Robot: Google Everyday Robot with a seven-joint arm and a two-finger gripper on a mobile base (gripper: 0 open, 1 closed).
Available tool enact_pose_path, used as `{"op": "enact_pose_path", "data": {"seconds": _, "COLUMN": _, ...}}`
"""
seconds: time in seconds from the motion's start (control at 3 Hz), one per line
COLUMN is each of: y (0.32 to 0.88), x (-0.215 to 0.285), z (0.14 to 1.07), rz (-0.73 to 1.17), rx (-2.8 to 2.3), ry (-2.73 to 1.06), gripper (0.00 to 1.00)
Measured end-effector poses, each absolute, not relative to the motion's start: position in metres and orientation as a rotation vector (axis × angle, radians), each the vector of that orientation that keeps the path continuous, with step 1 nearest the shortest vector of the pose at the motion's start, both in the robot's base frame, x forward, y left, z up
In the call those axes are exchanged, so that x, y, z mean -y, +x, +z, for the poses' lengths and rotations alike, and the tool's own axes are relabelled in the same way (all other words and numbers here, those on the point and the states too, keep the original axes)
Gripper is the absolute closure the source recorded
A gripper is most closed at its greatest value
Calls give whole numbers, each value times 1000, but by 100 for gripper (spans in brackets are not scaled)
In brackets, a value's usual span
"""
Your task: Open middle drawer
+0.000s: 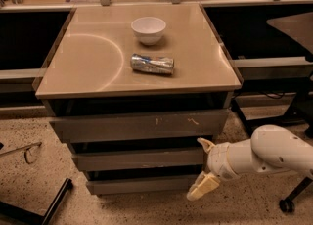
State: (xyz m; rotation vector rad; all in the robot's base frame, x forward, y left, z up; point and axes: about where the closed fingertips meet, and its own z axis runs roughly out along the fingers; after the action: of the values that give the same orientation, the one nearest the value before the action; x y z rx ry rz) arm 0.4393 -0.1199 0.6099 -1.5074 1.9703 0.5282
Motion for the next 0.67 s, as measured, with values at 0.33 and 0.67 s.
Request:
{"op": "enact_pose_path", "data": {"seconds": 0.33, "y": 447, "x": 110, "z": 583, "rz": 492, "rx": -1945, "ry": -1498, "gripper": 0}}
{"op": "enact_pose_path", "data": {"seconds": 0.67, "y": 486, "x": 97, "z": 539, "rz": 401, "rx": -1948, "ry": -1495, "gripper": 0}}
